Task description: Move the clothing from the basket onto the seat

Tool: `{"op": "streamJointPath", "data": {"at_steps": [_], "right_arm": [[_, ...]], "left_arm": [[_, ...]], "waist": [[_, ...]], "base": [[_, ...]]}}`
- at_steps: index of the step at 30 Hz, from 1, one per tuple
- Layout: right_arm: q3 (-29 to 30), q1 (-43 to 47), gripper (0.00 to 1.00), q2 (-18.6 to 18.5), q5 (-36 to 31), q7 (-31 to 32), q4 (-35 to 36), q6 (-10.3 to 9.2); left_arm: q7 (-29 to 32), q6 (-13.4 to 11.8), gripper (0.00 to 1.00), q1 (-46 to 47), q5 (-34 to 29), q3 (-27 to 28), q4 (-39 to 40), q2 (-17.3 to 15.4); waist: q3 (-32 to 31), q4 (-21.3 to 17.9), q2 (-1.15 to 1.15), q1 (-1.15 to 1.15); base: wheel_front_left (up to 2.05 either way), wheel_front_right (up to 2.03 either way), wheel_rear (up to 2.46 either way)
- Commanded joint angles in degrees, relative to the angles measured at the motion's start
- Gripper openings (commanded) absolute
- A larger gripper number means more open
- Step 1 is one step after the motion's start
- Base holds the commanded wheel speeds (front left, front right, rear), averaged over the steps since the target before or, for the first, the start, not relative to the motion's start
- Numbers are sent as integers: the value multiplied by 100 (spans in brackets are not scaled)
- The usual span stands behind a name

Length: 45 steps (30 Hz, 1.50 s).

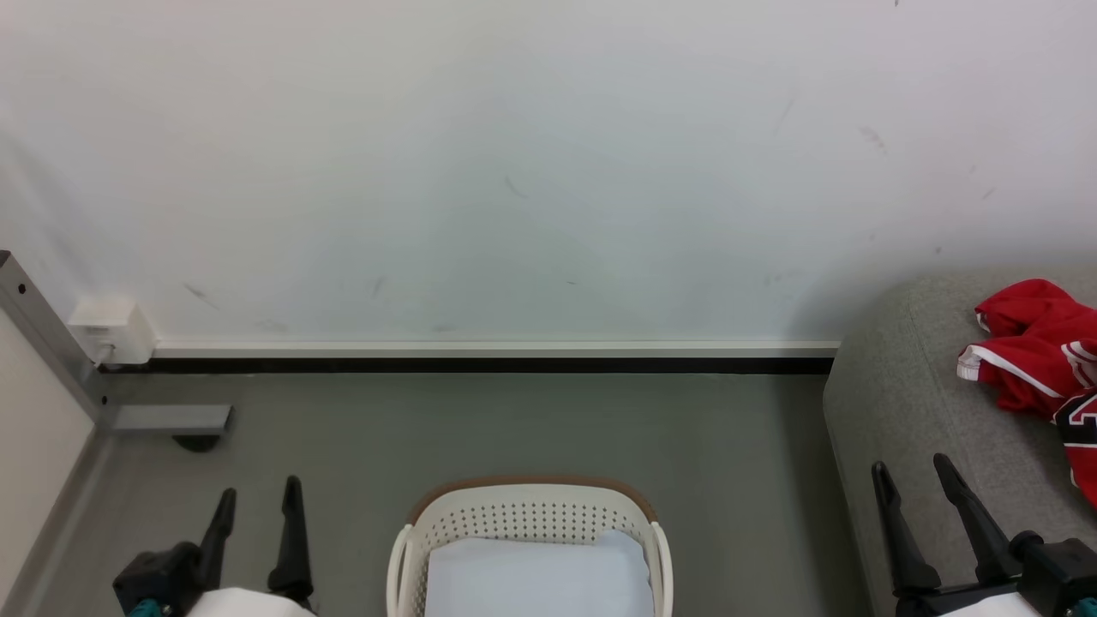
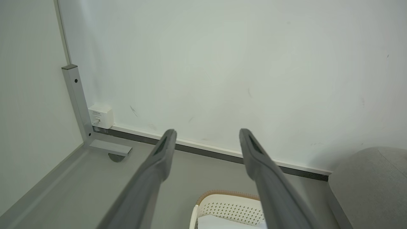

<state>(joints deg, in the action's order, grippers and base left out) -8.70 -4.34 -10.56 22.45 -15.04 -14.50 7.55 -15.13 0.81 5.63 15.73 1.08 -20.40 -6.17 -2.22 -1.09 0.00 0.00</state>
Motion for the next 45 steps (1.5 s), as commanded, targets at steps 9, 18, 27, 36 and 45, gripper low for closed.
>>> {"op": "streamJointPath", "data": {"at_steps": [9,18,27,36,45], "right_arm": [[-34,-26,100,27,3,-18,32,-14],[-76,-72,100,-2,39,-18,1,-14],[-107,-87,100,-2,64,-18,-32,-14],[-48,84,0,94,446,139,-154,1],[144,41,0,172,1268,385,-125,0]], "left_arm": [[-2,203,100,47,-229,219,-130,137],[-2,348,100,95,-343,362,-248,237],[-2,431,100,110,-332,483,-291,278],[189,439,0,23,75,518,-475,361],[411,469,0,3,1039,490,-299,355]], "waist": [[-18,-37,0,0],[-15,-69,0,0],[-14,-80,0,0],[-6,-77,0,0],[12,-63,0,0]], "base": [[0,0,0],[0,0,0],[0,0,0],[0,0,0],[0,0,0]]}}
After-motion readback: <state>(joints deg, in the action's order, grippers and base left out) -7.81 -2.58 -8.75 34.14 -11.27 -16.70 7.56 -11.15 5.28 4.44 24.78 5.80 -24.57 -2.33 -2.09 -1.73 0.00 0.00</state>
